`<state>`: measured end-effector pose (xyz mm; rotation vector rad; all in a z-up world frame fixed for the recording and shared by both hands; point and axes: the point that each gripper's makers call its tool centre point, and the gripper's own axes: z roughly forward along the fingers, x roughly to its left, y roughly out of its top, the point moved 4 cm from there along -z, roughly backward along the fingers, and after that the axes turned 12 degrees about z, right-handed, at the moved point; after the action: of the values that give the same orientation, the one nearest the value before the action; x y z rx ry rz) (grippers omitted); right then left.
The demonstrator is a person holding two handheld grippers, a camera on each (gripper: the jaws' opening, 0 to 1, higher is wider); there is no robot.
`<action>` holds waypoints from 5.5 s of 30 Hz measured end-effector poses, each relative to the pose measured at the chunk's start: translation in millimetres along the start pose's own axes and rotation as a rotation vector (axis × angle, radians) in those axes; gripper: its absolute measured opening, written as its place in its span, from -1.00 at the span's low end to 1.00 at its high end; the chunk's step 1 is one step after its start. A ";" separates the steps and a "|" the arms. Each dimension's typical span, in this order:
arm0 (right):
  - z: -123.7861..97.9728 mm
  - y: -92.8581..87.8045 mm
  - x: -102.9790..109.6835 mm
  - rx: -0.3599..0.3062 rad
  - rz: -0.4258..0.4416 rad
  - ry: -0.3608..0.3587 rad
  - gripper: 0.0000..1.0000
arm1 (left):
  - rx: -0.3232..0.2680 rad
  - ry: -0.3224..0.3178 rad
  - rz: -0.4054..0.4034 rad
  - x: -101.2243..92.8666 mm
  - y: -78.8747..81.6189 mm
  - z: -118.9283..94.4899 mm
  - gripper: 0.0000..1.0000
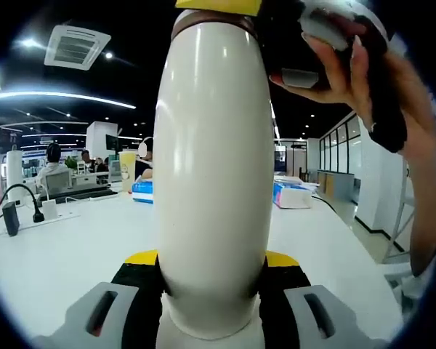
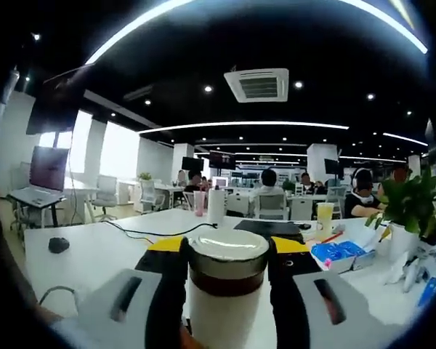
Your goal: Grasp the water cup twist off the cup lid place the cup lid on the table
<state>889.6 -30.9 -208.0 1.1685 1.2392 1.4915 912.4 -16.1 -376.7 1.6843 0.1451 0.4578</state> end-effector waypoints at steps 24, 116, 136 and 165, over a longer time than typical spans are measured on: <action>3.1 -0.4 -6.9 0.108 -0.003 0.202 -0.09 | 0.000 -0.002 0.000 -0.7 -0.5 0.3 0.05; 5.8 -7.2 -18.4 0.376 0.010 0.942 -0.09 | 0.008 -0.006 0.013 -0.3 -1.1 0.5 0.05; -8.8 -3.2 -16.3 0.133 0.104 0.303 0.29 | 0.009 -0.008 0.013 -2.7 -0.5 1.2 0.05; -1.8 4.6 -0.6 -0.041 0.041 0.024 -0.03 | 0.010 -0.008 0.013 -2.3 -0.1 2.4 0.05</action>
<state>887.8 -32.5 -203.6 1.1581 1.2018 1.5585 911.2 -19.1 -377.5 1.6979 0.1306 0.4607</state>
